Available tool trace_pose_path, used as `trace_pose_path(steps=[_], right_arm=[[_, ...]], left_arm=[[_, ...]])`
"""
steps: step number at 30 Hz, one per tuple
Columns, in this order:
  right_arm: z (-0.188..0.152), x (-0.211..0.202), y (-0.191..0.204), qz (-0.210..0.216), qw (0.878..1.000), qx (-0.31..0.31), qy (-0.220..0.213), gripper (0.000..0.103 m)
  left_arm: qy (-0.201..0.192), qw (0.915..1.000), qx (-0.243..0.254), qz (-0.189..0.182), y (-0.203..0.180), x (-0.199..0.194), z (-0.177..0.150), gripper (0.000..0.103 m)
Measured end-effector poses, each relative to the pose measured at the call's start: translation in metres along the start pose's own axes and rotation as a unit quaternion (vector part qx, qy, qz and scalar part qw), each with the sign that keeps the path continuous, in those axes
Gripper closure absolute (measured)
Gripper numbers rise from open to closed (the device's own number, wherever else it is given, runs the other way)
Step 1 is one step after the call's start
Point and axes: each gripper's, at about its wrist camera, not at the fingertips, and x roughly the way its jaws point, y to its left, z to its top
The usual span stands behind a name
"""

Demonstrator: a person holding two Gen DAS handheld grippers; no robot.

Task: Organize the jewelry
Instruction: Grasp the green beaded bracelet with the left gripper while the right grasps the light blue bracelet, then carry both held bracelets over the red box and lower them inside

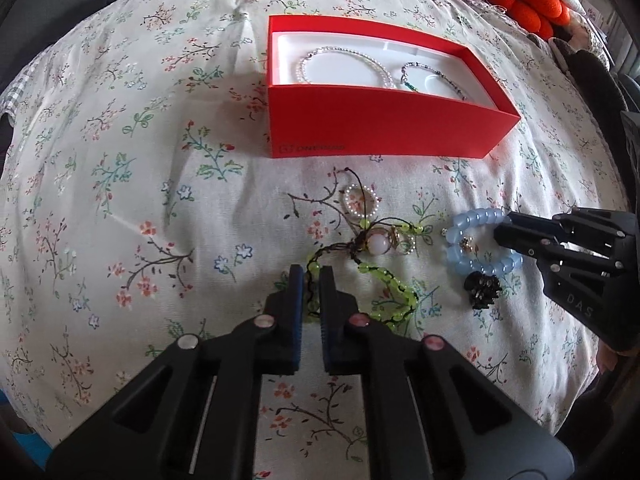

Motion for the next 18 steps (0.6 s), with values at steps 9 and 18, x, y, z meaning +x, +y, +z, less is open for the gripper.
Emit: trace_pose_path(steps=[9, 18], right_arm=[[0.007, -0.016, 0.009, -0.013, 1.000, 0.005, -0.019, 0.091], [0.017, -0.053, 0.007, 0.009, 0.998, 0.024, -0.058, 0.091]], left_arm=[[-0.018, 0.9990, -0.033, -0.024, 0.027, -0.021, 0.001, 0.095], [-0.045, 0.9942, -0.068, -0.071, 0.043, -0.049, 0.011, 0.095]])
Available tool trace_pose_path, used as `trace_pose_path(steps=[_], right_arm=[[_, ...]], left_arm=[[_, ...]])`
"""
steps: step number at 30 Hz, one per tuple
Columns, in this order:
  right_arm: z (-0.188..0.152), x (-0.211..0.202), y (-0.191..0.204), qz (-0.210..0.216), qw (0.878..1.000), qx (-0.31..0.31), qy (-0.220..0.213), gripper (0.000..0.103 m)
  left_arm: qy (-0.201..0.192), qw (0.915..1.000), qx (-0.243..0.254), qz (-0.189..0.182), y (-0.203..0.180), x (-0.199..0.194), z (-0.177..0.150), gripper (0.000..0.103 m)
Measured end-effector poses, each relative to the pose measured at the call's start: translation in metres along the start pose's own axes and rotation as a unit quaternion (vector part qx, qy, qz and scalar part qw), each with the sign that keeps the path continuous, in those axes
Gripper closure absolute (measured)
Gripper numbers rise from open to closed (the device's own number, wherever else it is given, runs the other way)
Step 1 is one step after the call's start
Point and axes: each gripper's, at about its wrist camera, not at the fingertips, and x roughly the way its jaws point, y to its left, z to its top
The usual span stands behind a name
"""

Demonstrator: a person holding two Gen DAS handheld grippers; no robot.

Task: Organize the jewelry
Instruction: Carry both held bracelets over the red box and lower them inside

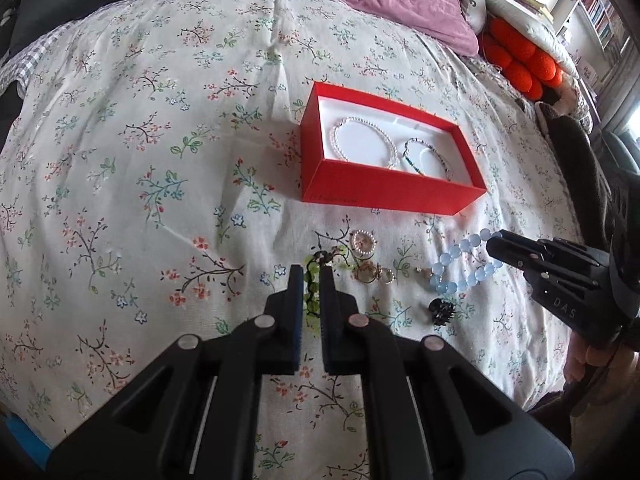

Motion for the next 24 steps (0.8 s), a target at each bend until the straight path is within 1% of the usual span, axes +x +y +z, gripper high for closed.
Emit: trace_pose_path(steps=[4, 9, 13, 20, 24], right_arm=[[0.006, -0.014, 0.003, 0.009, 1.000, 0.002, -0.017, 0.091], [0.017, -0.028, 0.003, 0.018, 0.999, 0.009, -0.039, 0.091], [0.027, -0.039, 0.002, 0.031, 0.998, 0.023, -0.056, 0.091], [0.047, -0.057, 0.000, 0.053, 0.993, 0.055, -0.094, 0.091], [0.057, -0.061, 0.000, 0.046, 0.991, 0.062, -0.111, 0.091]], left_arm=[[-0.011, 0.9997, -0.015, -0.017, 0.004, -0.010, 0.006, 0.095], [-0.024, 0.9991, -0.023, -0.026, 0.000, -0.018, 0.014, 0.095], [-0.042, 0.9985, -0.019, -0.030, -0.010, -0.024, 0.024, 0.095], [-0.064, 0.9961, -0.028, -0.054, -0.026, -0.030, 0.042, 0.095], [-0.070, 0.9950, -0.030, -0.065, -0.039, -0.025, 0.052, 0.095]])
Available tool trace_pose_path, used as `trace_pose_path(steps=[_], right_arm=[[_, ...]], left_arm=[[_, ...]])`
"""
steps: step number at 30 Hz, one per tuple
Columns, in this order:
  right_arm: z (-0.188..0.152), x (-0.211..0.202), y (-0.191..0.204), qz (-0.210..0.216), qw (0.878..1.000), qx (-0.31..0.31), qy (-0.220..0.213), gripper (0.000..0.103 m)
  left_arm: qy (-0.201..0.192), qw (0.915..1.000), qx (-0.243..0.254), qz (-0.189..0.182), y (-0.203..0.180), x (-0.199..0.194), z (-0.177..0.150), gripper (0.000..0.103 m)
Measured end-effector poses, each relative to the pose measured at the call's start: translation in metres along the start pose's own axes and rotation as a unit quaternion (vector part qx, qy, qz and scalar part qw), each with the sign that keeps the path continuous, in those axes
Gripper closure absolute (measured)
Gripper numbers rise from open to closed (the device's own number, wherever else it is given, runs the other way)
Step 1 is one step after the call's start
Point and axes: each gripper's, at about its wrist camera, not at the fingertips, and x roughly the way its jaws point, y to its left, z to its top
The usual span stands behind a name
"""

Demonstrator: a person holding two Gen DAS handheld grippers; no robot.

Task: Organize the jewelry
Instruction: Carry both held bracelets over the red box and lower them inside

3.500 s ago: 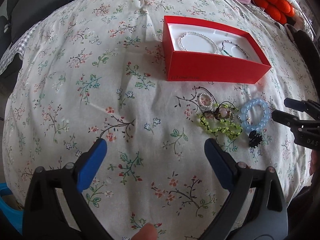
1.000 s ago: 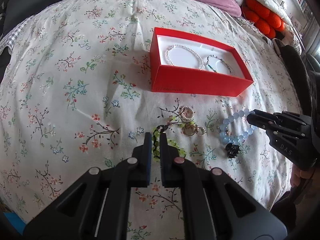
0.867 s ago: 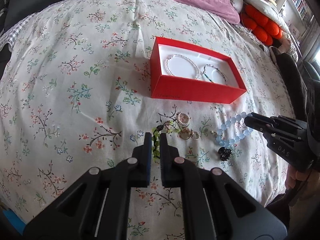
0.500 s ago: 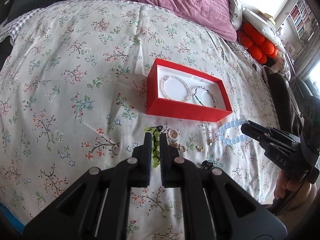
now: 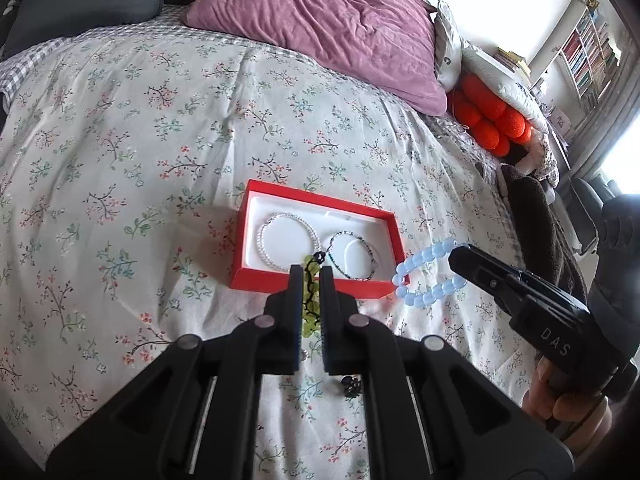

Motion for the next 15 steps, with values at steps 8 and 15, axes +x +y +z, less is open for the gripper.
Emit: trace_pose_path(steps=[8, 15], right_arm=[[0.009, 0.006, 0.002, -0.032, 0.999, -0.002, -0.018, 0.091], [0.016, 0.015, -0.002, -0.045, 0.999, 0.001, -0.026, 0.091]], left_arm=[[-0.017, 0.9993, -0.013, -0.030, -0.015, 0.023, 0.015, 0.095], [-0.005, 0.9990, -0.045, 0.003, 0.009, 0.064, 0.020, 0.095]])
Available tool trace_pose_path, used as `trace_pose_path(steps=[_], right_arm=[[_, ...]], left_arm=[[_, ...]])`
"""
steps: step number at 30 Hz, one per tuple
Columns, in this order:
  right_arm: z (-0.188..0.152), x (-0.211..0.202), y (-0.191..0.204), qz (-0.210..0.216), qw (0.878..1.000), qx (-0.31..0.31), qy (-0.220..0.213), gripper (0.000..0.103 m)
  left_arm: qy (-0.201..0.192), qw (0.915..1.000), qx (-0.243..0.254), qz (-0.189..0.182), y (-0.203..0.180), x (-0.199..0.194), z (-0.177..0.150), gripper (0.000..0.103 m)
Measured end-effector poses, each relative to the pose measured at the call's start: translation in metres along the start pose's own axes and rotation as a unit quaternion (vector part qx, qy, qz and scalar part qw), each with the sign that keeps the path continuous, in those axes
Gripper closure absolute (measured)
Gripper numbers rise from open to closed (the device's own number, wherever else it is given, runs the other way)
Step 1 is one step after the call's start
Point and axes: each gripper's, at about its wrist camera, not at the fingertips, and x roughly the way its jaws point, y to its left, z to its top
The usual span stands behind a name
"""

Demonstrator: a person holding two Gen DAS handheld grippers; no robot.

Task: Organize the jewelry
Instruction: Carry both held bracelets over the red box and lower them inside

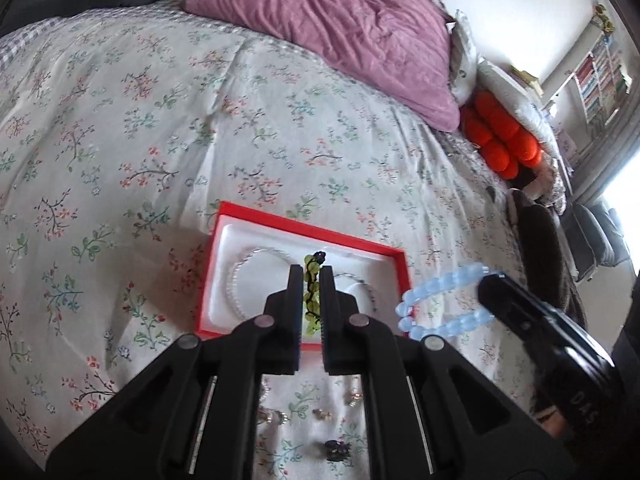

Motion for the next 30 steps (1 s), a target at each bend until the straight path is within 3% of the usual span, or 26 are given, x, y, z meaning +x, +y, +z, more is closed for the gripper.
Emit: trace_pose_path(steps=[10, 15, 24, 30], right_arm=[[0.004, 0.022, 0.012, 0.022, 1.000, -0.002, 0.009, 0.091], [0.005, 0.035, 0.023, 0.056, 0.998, 0.000, 0.012, 0.091], [-0.002, 0.059, -0.001, -0.008, 0.999, 0.002, 0.031, 0.091], [-0.002, 0.062, -0.017, -0.016, 0.999, 0.016, 0.035, 0.091]], left_arm=[[0.014, 0.9966, 0.013, 0.080, 0.020, 0.015, -0.002, 0.094], [0.013, 0.9970, 0.012, 0.075, 0.022, 0.015, -0.003, 0.094], [0.020, 0.9961, 0.035, 0.079, 0.016, 0.016, -0.006, 0.094], [0.024, 0.9958, 0.041, 0.079, 0.014, 0.014, -0.008, 0.092]])
